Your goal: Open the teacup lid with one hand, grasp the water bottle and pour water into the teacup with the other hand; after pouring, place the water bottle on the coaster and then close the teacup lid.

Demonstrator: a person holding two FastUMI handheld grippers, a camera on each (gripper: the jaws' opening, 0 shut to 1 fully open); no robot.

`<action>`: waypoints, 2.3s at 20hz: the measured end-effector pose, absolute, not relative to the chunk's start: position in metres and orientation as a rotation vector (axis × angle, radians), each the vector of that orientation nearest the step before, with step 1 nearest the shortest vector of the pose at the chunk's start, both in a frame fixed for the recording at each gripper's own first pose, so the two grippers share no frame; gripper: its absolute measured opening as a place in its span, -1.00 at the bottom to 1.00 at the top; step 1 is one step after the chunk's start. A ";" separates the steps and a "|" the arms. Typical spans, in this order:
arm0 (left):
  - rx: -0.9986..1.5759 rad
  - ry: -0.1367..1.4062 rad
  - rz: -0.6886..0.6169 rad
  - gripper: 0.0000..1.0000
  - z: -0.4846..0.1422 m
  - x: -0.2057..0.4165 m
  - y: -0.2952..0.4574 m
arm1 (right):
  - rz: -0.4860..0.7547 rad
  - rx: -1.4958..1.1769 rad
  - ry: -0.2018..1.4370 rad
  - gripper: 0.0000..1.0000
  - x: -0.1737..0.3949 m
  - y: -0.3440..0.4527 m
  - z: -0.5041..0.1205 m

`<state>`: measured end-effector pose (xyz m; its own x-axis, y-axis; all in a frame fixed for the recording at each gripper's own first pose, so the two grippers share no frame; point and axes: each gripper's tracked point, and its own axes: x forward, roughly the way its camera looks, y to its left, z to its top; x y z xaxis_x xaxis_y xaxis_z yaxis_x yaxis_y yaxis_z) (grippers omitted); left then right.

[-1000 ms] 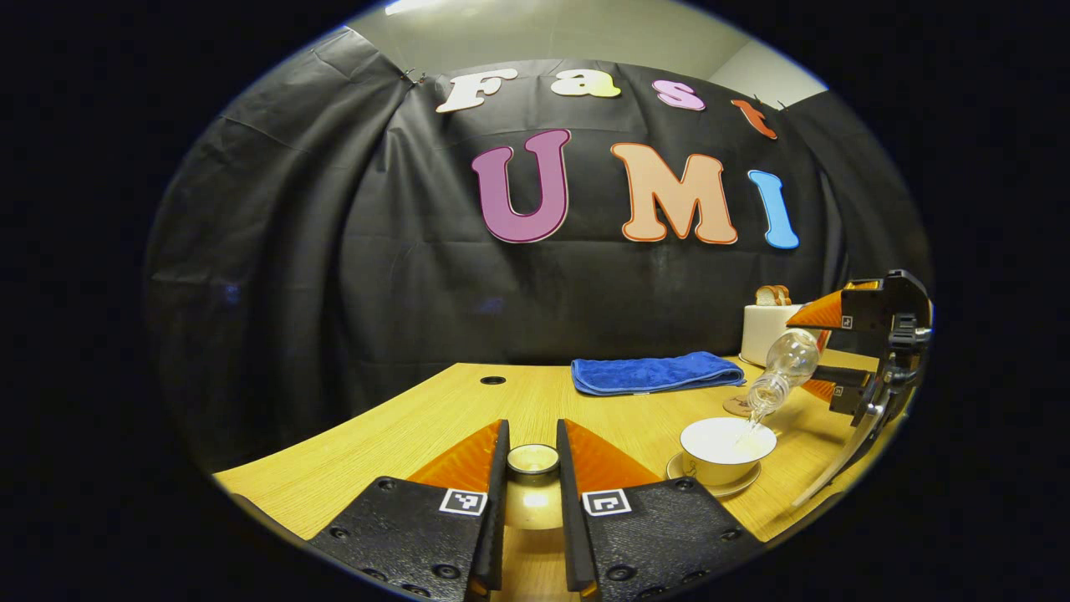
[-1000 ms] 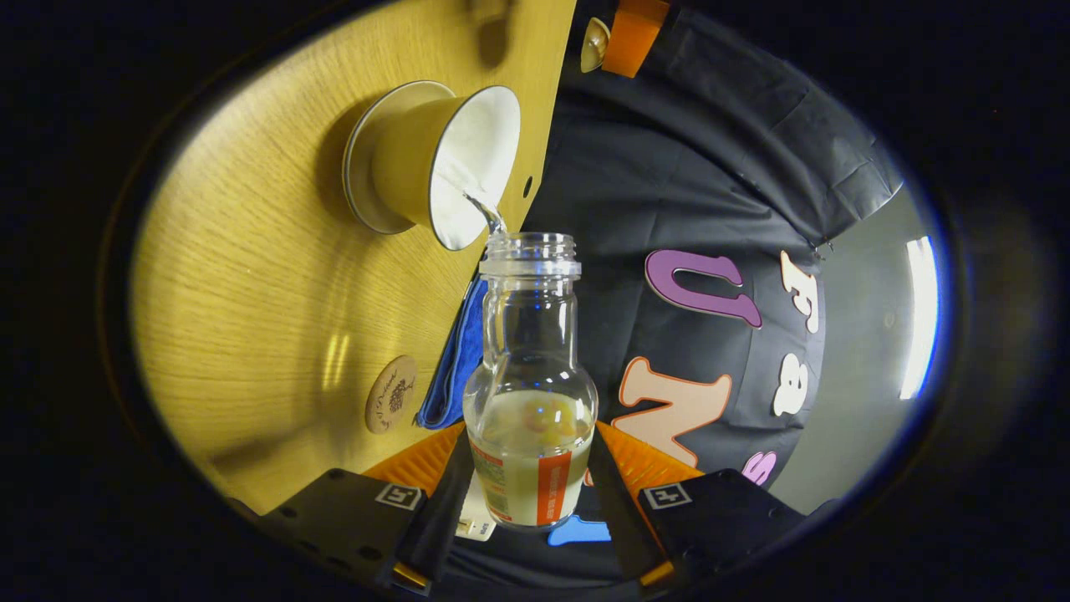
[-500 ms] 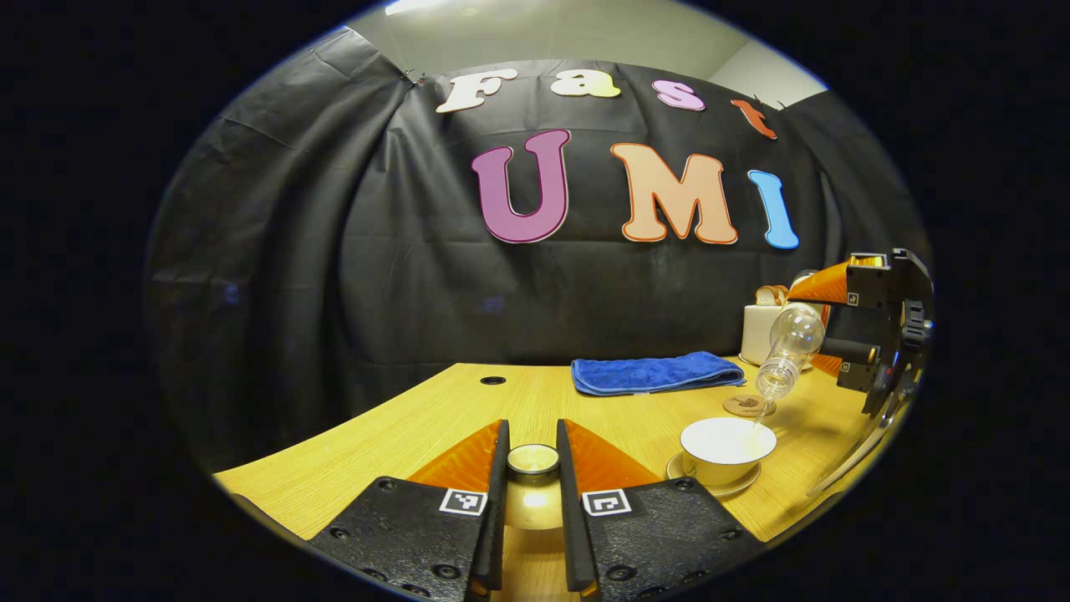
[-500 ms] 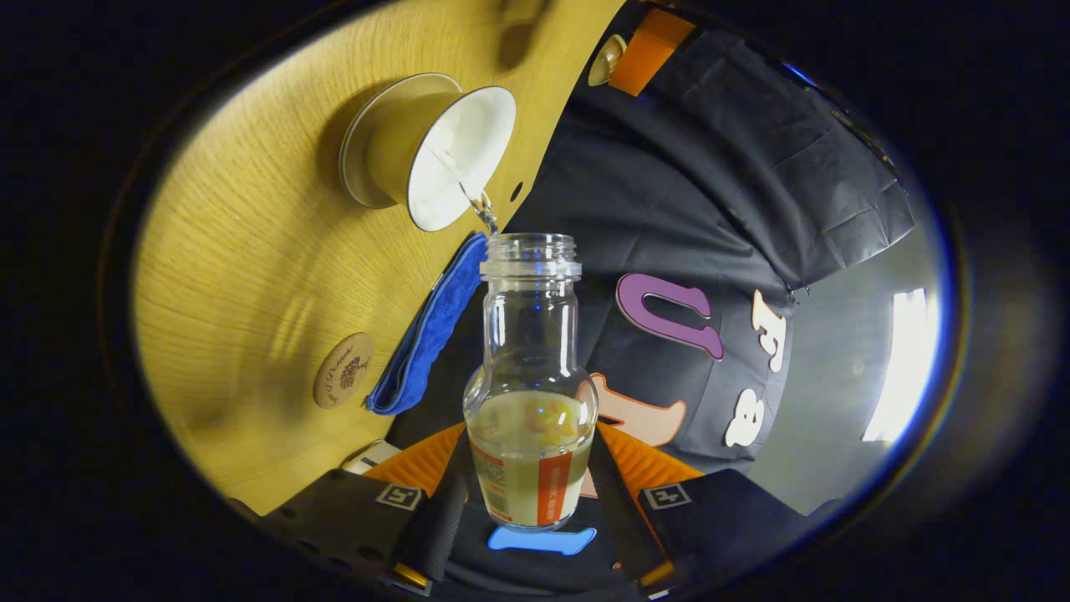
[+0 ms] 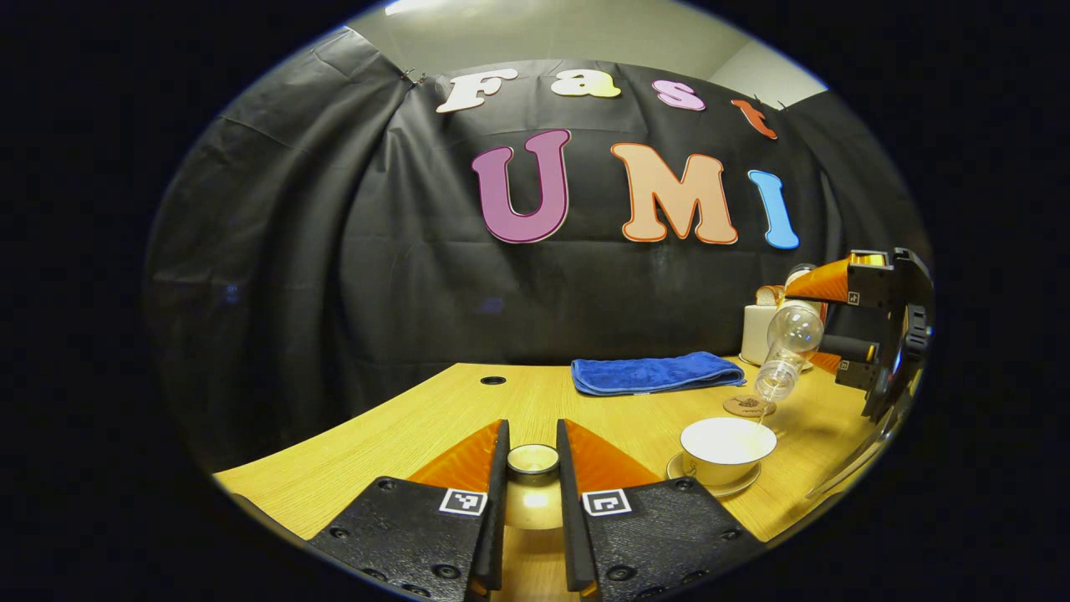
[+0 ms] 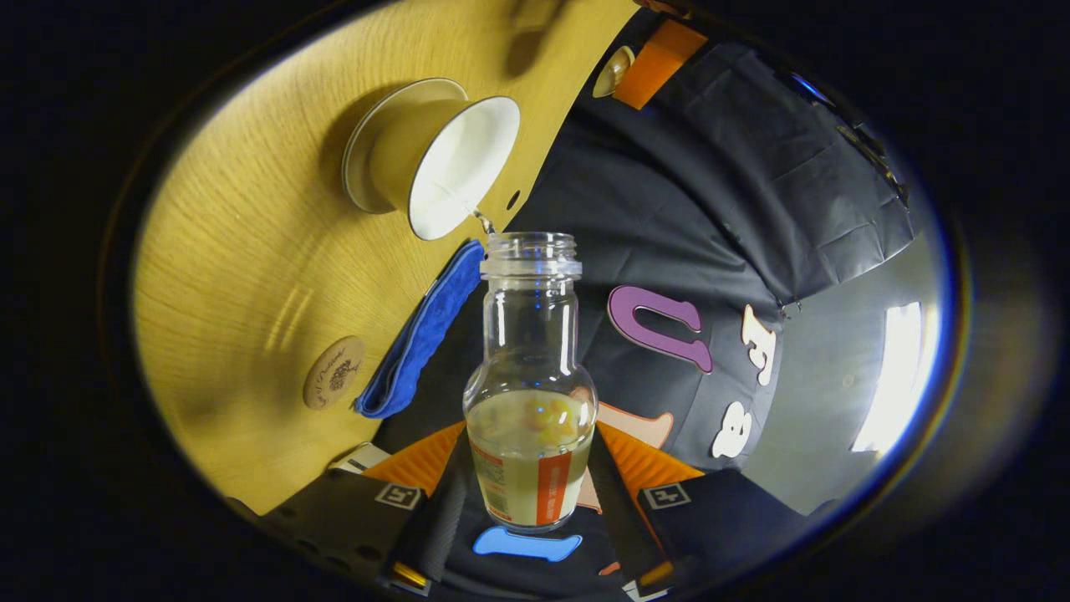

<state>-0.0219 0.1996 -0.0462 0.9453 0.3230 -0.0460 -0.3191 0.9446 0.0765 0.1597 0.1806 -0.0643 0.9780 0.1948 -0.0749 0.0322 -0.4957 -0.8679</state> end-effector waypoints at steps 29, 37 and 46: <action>0.070 0.056 0.326 -0.46 -0.046 -0.021 0.201 | 0.104 -0.505 0.159 0.66 0.181 0.111 -0.074; 0.070 0.055 0.325 -0.46 -0.048 -0.021 0.202 | 0.067 -0.282 0.182 0.58 0.211 0.100 -0.090; 0.069 0.054 0.327 -0.46 -0.048 -0.020 0.202 | 0.027 -0.183 0.226 0.61 0.232 0.086 -0.122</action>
<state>-0.0204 0.2019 -0.0482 0.9457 0.3225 -0.0418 -0.3187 0.9447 0.0768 0.2324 0.0864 -0.1225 0.9743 0.0056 -0.2253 -0.0467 0.9830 -0.1777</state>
